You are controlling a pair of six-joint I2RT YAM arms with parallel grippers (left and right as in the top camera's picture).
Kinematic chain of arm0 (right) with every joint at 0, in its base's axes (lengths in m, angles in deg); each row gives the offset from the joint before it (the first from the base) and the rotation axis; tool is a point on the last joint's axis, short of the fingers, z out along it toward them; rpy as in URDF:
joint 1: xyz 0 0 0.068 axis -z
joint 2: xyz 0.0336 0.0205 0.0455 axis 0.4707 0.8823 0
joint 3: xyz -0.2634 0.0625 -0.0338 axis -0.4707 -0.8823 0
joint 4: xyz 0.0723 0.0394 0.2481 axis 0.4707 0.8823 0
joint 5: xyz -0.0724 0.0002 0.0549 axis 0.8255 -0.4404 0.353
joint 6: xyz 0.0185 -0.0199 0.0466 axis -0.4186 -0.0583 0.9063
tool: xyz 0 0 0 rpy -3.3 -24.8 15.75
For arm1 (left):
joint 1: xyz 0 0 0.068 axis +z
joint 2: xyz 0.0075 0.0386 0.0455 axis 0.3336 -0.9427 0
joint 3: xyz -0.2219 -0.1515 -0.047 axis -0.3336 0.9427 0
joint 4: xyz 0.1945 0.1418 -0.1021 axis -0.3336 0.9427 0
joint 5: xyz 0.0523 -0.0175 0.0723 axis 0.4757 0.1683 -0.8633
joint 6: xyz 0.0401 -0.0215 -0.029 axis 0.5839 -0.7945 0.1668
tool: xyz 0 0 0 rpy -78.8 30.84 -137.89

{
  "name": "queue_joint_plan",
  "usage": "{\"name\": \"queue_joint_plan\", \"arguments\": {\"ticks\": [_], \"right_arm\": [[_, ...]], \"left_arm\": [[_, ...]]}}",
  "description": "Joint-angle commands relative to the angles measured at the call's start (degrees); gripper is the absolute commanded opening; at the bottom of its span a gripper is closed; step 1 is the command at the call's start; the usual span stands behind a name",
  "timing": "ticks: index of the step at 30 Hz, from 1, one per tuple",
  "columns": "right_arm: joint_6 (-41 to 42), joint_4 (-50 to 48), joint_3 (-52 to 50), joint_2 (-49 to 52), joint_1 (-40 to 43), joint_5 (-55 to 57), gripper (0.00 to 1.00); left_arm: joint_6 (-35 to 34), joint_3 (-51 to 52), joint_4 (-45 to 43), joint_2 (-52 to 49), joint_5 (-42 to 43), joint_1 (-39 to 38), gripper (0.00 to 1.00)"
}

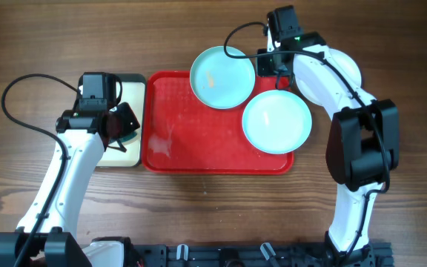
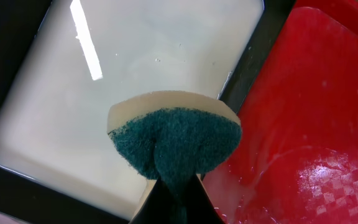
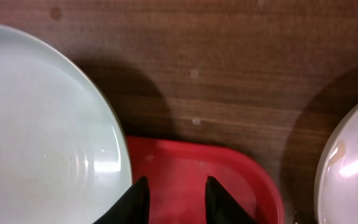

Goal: Clean dirty plates on tray and stack at the side
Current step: 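Slide the light-blue plate down toward the tray center with the right gripper, then hold the light-blue plate rim steady on the red tray with the right gripper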

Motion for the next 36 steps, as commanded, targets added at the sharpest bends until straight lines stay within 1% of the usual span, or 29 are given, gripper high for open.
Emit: {"name": "queue_joint_plan", "arguments": {"ticks": [1, 5, 9, 10, 11, 13, 14, 15, 17, 19, 24, 28, 30, 31, 33, 36], "right_arm": [[0.2, -1.8, -2.4, 0.7, -1.3, -3.6, 0.28], [0.2, -5.8, -5.9, 0.7, -1.5, -4.9, 0.29], [0.4, -10.6, -9.7, 0.7, -1.5, -5.3, 0.27], [0.4, -11.4, -10.1, 0.7, -1.5, -5.9, 0.24], [0.4, -11.6, -10.1, 0.7, -1.5, -6.2, 0.19], [0.4, -12.2, -10.1, 0.7, -1.5, -7.5, 0.11], [0.4, -12.5, -10.0, 0.6, -1.5, -9.1, 0.06], [0.4, -12.5, -9.9, 0.6, -1.5, -11.8, 0.04], [0.5, -12.3, -9.8, 0.6, -1.7, -18.4, 0.04], [2.3, -11.2, -9.8, 0.6, -2.3, -21.9, 0.04], [3.5, -6.0, -9.8, 0.6, -5.3, -21.5, 0.04], [6.5, -1.7, -9.7, 0.3, -7.1, -17.3, 0.04], [6.5, 0.2, -9.6, -0.7, -7.4, -16.9, 0.05], [6.3, 0.7, -9.6, -1.5, -7.4, -16.9, 0.09], [4.8, 0.7, -9.6, -3.2, -7.4, -16.9, 0.26], [0.1, -0.5, -9.6, -5.0, -7.4, -16.4, 0.33]], "left_arm": [[0.7, 0.3, -0.3, 0.8, -0.8, -0.2, 0.04], [0.7, 0.3, -0.3, 0.8, -0.8, -0.2, 0.04], [0.7, 0.3, -0.1, 0.8, -0.8, -0.2, 0.04], [0.7, 0.3, -0.1, 0.8, -0.8, -0.2, 0.04], [0.7, 0.3, -0.1, 0.8, -0.8, -0.2, 0.04], [0.7, 0.3, -0.1, 0.8, -0.8, -0.2, 0.04], [0.7, 0.3, -0.1, 0.8, -0.8, -0.2, 0.04], [0.7, 0.3, -0.1, 0.8, -0.8, -0.2, 0.04], [0.7, 0.3, -0.1, 0.8, -0.8, -0.2, 0.04], [0.7, 0.3, -0.1, 0.8, -0.8, -0.2, 0.04], [0.7, 0.3, -0.1, 0.8, -0.8, -0.2, 0.04], [0.7, 0.3, -0.1, 0.8, -0.8, -0.2, 0.04], [0.7, 0.3, -0.1, 0.8, -0.8, -0.2, 0.04], [0.7, 0.3, -0.1, 0.8, -0.8, -0.2, 0.04], [0.7, 0.3, -0.1, 0.8, -0.8, -0.2, 0.04], [0.7, 0.3, -0.1, 0.8, -0.8, -0.2, 0.04]]}}
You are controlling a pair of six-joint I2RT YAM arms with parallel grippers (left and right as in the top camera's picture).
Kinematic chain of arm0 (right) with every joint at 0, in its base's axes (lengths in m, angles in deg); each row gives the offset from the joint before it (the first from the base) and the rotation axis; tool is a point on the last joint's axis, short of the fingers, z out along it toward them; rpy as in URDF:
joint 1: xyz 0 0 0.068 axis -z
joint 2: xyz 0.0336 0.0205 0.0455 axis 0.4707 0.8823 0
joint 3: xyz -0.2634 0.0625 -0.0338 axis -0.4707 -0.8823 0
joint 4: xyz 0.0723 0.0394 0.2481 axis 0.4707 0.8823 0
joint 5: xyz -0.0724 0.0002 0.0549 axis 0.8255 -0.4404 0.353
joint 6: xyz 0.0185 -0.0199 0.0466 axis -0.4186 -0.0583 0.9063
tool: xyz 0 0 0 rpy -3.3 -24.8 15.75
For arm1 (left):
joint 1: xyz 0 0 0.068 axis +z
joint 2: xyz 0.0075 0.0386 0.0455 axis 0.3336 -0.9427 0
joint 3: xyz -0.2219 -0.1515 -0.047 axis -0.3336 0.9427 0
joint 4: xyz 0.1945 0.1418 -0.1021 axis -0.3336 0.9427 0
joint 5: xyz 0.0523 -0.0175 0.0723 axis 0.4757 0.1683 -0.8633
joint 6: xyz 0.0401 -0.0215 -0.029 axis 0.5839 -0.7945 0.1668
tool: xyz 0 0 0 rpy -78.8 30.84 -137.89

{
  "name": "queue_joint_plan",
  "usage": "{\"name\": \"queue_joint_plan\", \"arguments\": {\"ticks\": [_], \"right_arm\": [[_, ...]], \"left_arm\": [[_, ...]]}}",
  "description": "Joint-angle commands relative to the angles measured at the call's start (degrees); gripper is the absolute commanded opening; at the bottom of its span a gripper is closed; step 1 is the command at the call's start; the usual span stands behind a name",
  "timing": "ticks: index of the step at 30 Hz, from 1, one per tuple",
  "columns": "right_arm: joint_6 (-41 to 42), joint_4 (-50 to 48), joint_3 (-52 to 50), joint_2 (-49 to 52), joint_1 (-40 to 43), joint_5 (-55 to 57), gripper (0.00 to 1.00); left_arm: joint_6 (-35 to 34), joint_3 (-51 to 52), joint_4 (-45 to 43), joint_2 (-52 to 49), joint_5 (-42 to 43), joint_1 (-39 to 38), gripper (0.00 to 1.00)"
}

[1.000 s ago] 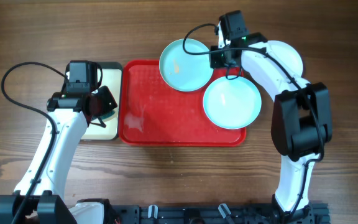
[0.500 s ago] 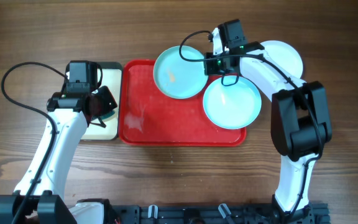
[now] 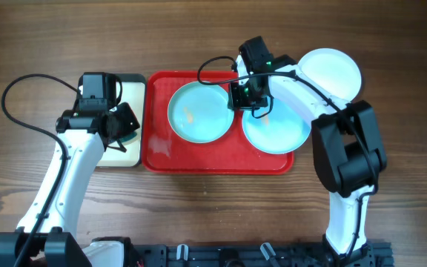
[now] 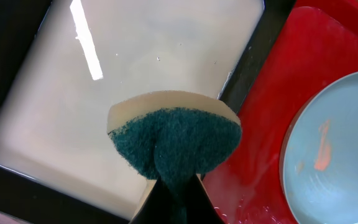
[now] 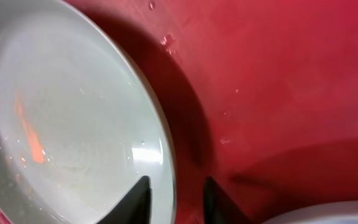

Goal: Clean dirty plates on tray and stack at the side
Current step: 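Hold the light-blue plate rim steady on the red tray with the right gripper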

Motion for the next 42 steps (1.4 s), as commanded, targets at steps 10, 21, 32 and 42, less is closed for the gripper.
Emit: {"name": "queue_joint_plan", "arguments": {"ticks": [10, 21, 32, 42], "right_arm": [[-12.7, -5.3, -0.2, -3.1, -0.2, 7.0, 0.33], [-13.2, -8.5, -1.8, -1.2, -3.1, 9.5, 0.24], [-13.2, -12.6, -2.8, 1.2, -3.2, 12.3, 0.19], [-9.6, -8.9, -3.0, 0.2, -3.2, 12.1, 0.04]], "left_arm": [[0.7, 0.3, -0.2, 0.8, -0.8, -0.2, 0.04], [0.7, 0.3, -0.2, 0.8, -0.8, -0.2, 0.04], [0.7, 0.3, -0.2, 0.8, -0.8, -0.2, 0.04], [1.1, 0.3, -0.5, 0.8, -0.8, -0.2, 0.04]]}}
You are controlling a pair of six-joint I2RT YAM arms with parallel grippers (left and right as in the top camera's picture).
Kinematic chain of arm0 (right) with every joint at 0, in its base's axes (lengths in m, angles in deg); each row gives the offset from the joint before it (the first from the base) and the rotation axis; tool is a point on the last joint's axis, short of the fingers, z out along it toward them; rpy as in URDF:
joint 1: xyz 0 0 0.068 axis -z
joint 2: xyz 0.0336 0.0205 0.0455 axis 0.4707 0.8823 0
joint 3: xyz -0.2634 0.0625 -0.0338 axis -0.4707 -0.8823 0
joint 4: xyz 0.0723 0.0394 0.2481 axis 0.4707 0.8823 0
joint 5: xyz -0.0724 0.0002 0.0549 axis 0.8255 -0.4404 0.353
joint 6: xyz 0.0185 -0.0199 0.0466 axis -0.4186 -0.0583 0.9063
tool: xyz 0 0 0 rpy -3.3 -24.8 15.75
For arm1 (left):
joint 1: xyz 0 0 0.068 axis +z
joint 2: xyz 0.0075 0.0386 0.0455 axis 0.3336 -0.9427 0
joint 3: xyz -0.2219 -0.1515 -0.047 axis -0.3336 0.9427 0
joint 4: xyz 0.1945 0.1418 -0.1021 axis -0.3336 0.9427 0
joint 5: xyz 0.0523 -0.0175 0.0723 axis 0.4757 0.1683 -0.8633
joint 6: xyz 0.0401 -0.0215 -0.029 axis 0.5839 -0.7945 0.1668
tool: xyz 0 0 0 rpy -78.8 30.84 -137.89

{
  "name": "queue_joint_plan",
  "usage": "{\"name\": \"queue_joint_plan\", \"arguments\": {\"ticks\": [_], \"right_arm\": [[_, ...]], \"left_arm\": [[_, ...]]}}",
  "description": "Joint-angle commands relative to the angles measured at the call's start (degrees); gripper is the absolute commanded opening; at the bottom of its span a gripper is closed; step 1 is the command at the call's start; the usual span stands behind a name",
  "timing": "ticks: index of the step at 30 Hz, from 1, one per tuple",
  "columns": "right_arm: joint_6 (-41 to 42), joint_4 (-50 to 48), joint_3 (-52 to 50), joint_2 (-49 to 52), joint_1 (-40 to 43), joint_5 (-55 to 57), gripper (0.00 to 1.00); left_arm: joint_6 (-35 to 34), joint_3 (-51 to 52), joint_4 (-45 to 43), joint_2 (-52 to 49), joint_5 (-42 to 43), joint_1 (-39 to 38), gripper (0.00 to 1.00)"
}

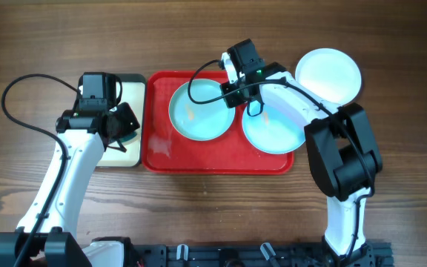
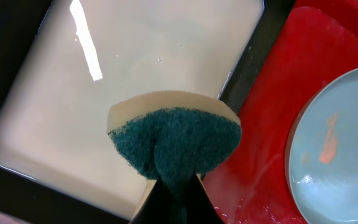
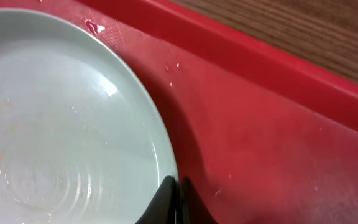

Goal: Clean dirty plates on tray and stack at the side
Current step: 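Hold the light-blue plate rim steady on the red tray with the right gripper, then move the sponge from the black tray onto the plate with the left gripper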

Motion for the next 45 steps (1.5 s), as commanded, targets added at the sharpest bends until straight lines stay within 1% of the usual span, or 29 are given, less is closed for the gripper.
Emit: {"name": "queue_joint_plan", "arguments": {"ticks": [1, 8, 11, 12, 14, 16, 19, 22, 27, 31, 35, 37, 45], "right_arm": [[4.1, 3.4, -0.5, 0.0, 0.0, 0.6, 0.04], [4.2, 12.2, -0.5, -2.1, -0.6, -1.6, 0.04], [4.2, 13.6, -0.5, -2.1, -0.8, -1.9, 0.04], [4.2, 13.6, -0.5, -2.1, -0.9, -2.8, 0.04], [4.2, 13.6, -0.5, -2.1, -0.9, -4.8, 0.04], [4.2, 13.6, -0.5, -2.1, -0.9, -5.6, 0.04], [4.3, 13.6, -0.5, -2.1, -0.9, -6.1, 0.04], [4.2, 13.5, -0.5, -2.1, -0.9, -9.0, 0.04], [4.3, 13.3, -0.5, -2.1, -0.9, -9.5, 0.04], [4.4, 13.3, -0.5, -2.1, -0.9, -9.5, 0.04], [4.5, 13.4, -0.5, -2.1, -0.9, -9.4, 0.04], [5.8, 13.6, -0.5, -2.1, -0.9, -9.5, 0.04], [7.0, 13.8, -0.5, -2.1, -1.4, -10.5, 0.04]], "left_arm": [[2.4, 0.3, -0.9, 0.8, -0.7, -0.2, 0.04], [12.0, 0.3, -5.2, 0.8, -0.8, -0.5, 0.04], [15.6, 0.3, -6.2, 0.8, -1.4, -0.5, 0.04], [16.9, 0.3, -6.4, 0.8, -2.8, -0.5, 0.04], [17.2, 0.3, -6.4, 0.8, -6.6, -0.5, 0.04], [17.2, 0.3, -6.4, 0.8, -8.0, -0.5, 0.04], [17.2, 0.3, -6.5, 0.8, -6.1, -0.5, 0.04], [17.4, 0.3, -7.0, 0.8, -4.2, -0.5, 0.04], [17.1, 0.3, -7.0, 0.6, -3.9, -0.5, 0.04], [16.9, 0.3, -5.1, 0.6, 1.2, -0.5, 0.04], [16.7, 0.3, -4.9, 0.6, 1.9, -0.5, 0.04], [16.7, 0.3, -5.4, 0.6, 3.1, -0.5, 0.04], [16.7, 0.3, -8.3, 0.6, 17.2, -0.7, 0.04]]}}
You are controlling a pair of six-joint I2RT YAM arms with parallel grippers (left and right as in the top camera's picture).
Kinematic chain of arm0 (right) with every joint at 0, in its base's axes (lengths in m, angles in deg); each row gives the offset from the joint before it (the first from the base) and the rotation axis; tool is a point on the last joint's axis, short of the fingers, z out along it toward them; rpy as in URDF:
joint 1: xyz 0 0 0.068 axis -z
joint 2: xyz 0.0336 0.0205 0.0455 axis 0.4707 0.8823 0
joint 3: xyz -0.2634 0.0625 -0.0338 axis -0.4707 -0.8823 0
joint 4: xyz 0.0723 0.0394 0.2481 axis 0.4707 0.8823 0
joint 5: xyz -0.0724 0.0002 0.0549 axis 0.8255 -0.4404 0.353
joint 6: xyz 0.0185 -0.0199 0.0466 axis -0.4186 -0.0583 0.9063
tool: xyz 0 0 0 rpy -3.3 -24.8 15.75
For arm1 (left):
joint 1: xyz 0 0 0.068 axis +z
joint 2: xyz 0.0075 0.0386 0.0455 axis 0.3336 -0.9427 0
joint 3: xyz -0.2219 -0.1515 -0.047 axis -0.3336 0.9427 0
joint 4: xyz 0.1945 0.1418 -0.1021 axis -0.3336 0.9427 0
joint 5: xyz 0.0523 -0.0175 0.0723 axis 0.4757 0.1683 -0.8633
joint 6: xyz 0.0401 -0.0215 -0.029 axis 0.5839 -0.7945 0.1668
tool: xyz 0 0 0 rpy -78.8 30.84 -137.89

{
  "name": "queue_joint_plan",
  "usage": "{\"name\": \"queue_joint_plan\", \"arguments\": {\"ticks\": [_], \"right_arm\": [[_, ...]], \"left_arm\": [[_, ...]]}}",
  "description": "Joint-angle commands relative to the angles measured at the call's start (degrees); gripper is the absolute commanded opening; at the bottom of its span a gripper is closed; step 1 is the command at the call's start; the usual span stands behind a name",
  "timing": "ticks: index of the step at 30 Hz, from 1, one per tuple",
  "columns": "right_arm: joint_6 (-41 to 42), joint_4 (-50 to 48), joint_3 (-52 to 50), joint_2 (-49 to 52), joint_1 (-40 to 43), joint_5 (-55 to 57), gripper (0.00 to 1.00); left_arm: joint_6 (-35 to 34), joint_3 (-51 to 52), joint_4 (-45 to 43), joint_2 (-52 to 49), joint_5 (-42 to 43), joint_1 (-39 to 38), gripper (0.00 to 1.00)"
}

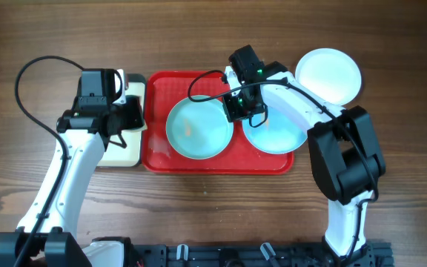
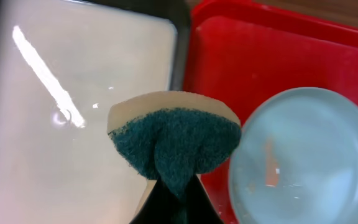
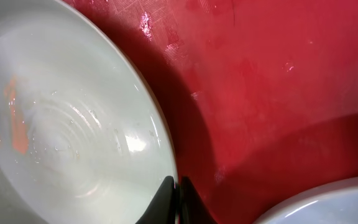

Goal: Clean dirty plates on tray and stack at the side
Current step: 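Move the sponge from the black tray onto the plate with the left gripper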

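Observation:
A pale blue plate with an orange smear lies in the middle of the red tray. My right gripper is shut on that plate's right rim. A second pale plate overlaps the tray's right end. A white plate rests on the wood at the far right. My left gripper is shut on a green and cream sponge, held over the seam between the soap tub and the tray's left edge.
The cream liquid fills the black-rimmed tub left of the tray. Bare wooden table lies in front of the tray and to both sides. Cables loop above both arms.
My left gripper with the sponge has moved right, from over the tub to the tray's left edge. The right gripper, still shut on the plate's rim, has shifted the plate slightly toward the tray's front.
The smeared plate first lay half off the tray's back edge with my right gripper open beside it. Then the plate was inside the tray, jaws open at its rim. Then the jaws were shut on the rim. Now the sponge has come from the tub toward the plate.

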Motion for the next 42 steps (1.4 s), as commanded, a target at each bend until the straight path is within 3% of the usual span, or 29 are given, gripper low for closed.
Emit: {"name": "queue_joint_plan", "arguments": {"ticks": [1, 14, 23, 28, 37, 39, 42], "right_arm": [[1.1, 0.1, -0.4, -0.5, -1.0, -1.5, 0.05], [3.0, -0.5, -0.5, -0.5, -2.6, -0.7, 0.04], [3.0, -0.3, -0.5, -0.5, -2.6, -0.6, 0.04], [2.9, -0.3, -0.5, -0.5, -2.6, -0.6, 0.04], [2.4, -0.8, -0.5, -0.5, -2.6, -0.6, 0.06], [2.4, -1.5, -0.5, -0.5, -2.6, -0.6, 0.12], [2.4, -1.8, -0.5, -0.5, -2.6, -0.6, 0.13]], "left_arm": [[0.4, 0.3, -1.2, 0.6, 8.4, -0.8, 0.04], [-4.1, 0.3, -7.1, 0.6, 8.3, -10.4, 0.04], [-9.9, 0.3, -7.8, 0.6, 8.2, -11.5, 0.04], [-9.9, 0.3, -7.8, 0.6, 8.1, -13.2, 0.04], [-9.9, 0.3, -7.2, 0.5, 5.0, -14.2, 0.04], [-10.8, 0.3, -6.2, 0.0, 1.7, -14.2, 0.04], [-13.1, 0.3, -4.8, -1.9, -1.1, -14.2, 0.04]]}}
